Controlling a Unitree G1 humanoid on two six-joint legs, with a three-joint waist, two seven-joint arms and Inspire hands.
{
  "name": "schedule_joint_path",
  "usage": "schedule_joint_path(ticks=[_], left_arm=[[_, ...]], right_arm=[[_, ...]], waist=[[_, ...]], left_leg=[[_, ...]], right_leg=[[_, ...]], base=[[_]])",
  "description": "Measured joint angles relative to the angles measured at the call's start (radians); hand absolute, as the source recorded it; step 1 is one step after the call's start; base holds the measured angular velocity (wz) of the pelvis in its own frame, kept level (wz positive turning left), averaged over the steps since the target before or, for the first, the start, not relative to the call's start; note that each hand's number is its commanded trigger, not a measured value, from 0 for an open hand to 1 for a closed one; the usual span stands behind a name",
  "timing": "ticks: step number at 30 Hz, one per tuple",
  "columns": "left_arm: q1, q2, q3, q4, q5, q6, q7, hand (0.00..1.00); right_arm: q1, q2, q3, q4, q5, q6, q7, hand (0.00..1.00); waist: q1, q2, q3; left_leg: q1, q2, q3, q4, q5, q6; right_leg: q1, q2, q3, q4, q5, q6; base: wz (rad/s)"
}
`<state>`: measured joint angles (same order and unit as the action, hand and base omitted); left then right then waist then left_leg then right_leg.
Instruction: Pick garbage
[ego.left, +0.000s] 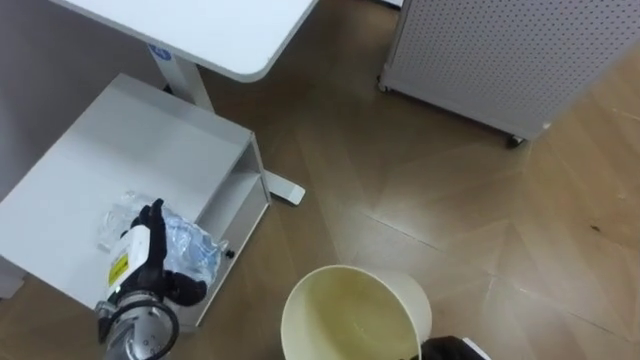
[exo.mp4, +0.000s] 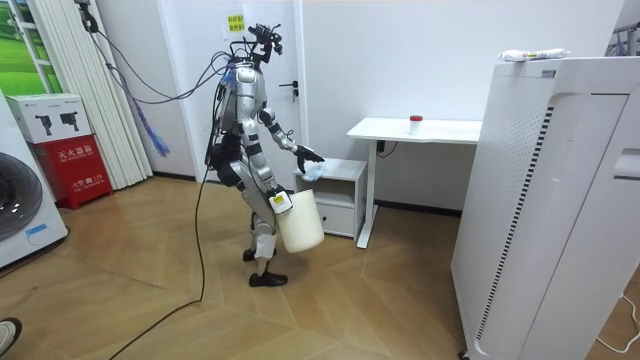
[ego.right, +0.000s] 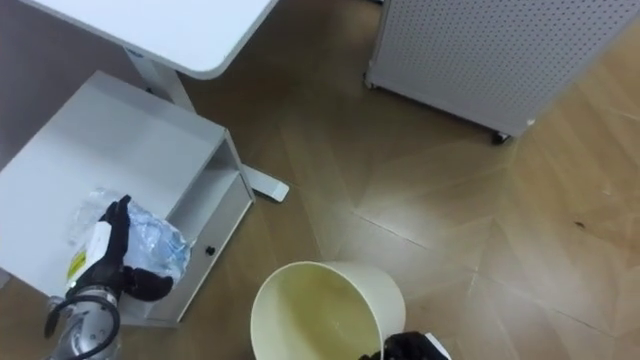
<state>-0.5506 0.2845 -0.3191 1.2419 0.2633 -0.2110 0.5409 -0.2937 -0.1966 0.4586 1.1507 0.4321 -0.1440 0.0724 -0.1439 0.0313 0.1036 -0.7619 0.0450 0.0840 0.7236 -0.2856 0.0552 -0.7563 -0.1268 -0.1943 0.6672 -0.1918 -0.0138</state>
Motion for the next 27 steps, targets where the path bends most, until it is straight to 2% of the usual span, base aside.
schedule_joint_path(ticks=[2,3,4,5,6,7,8,16,20,27], left_arm=[[-0.001,0.000,0.000,0.001,0.012,0.010,0.000,0.02],[-0.003,0.001,0.000,0.005,0.013,0.011,0.001,0.13],[-0.004,0.001,0.001,0.006,0.013,0.015,0.001,0.16],[-0.004,0.001,0.000,0.008,0.013,0.017,0.001,0.34],[-0.004,0.001,0.000,0.014,0.013,0.020,0.001,0.57],[-0.005,0.003,0.001,0.016,0.014,0.025,0.001,0.62],[-0.006,0.005,0.001,0.016,0.015,0.029,0.001,0.98],[-0.033,0.019,0.001,0.035,0.087,0.069,0.035,1.00],[-0.018,0.010,-0.001,0.036,0.114,0.100,0.013,1.00],[0.011,0.010,-0.001,0.057,0.163,0.124,0.012,1.00]], right_arm=[[0.000,0.000,0.000,-0.004,0.000,0.001,0.000,1.00],[0.000,0.000,0.000,-0.010,0.000,0.003,-0.001,1.00],[0.000,0.000,0.000,-0.015,-0.001,0.004,-0.003,1.00],[0.000,0.000,0.001,-0.016,-0.001,0.004,-0.003,1.00],[0.000,0.001,0.001,-0.021,-0.001,0.005,-0.004,1.00],[0.000,0.001,0.002,-0.025,-0.001,0.006,-0.004,1.00],[0.000,0.002,0.002,-0.027,-0.001,0.006,-0.004,1.00],[-0.001,0.002,0.001,-0.030,0.026,0.018,0.007,1.00],[-0.001,0.003,0.001,-0.032,0.045,0.034,0.012,1.00],[-0.002,0.007,0.000,-0.029,0.066,0.037,0.014,1.00]], waist=[[-0.003,0.000,0.0000],[-0.004,0.000,-0.0001],[-0.005,0.000,-0.0001],[-0.006,0.000,-0.0001],[-0.008,0.000,-0.0002],[-0.008,0.000,-0.0003],[-0.008,0.000,-0.0003],[-0.010,-0.001,-0.0008],[-0.012,-0.003,-0.0016],[-0.010,-0.003,-0.0018]], left_leg=[[-0.005,0.000,0.000,0.006,-0.002,-0.002],[-0.009,0.002,0.000,0.008,-0.003,-0.002],[-0.014,0.003,0.000,0.011,-0.003,-0.003],[-0.016,0.004,0.000,0.014,-0.003,-0.004],[-0.021,0.006,0.000,0.022,-0.007,-0.005],[-0.030,0.011,0.000,0.032,-0.011,-0.007],[-0.035,0.012,-0.001,0.036,-0.013,-0.008],[-0.046,0.015,-0.003,0.053,-0.015,-0.011],[-0.048,0.015,-0.002,0.054,-0.016,-0.012],[-0.050,0.015,-0.002,0.056,-0.016,-0.012]], right_leg=[[-0.005,-0.003,0.000,0.010,-0.006,-0.001],[-0.009,-0.003,0.000,0.012,-0.007,-0.002],[-0.015,-0.002,0.000,0.016,-0.007,-0.003],[-0.017,-0.002,0.000,0.018,-0.008,-0.004],[-0.021,0.001,0.001,0.024,-0.010,-0.006],[-0.028,0.006,0.003,0.030,-0.012,-0.007],[-0.032,0.006,0.002,0.030,-0.013,-0.008],[-0.047,0.005,0.002,0.046,-0.017,-0.012],[-0.049,0.005,0.002,0.048,-0.018,-0.013],[-0.050,0.005,0.000,0.048,-0.018,-0.014]], base=[[0.05],[0.04],[0.00],[0.00],[-0.05],[-0.06],[0.00],[0.00],[0.00],[0.00]])
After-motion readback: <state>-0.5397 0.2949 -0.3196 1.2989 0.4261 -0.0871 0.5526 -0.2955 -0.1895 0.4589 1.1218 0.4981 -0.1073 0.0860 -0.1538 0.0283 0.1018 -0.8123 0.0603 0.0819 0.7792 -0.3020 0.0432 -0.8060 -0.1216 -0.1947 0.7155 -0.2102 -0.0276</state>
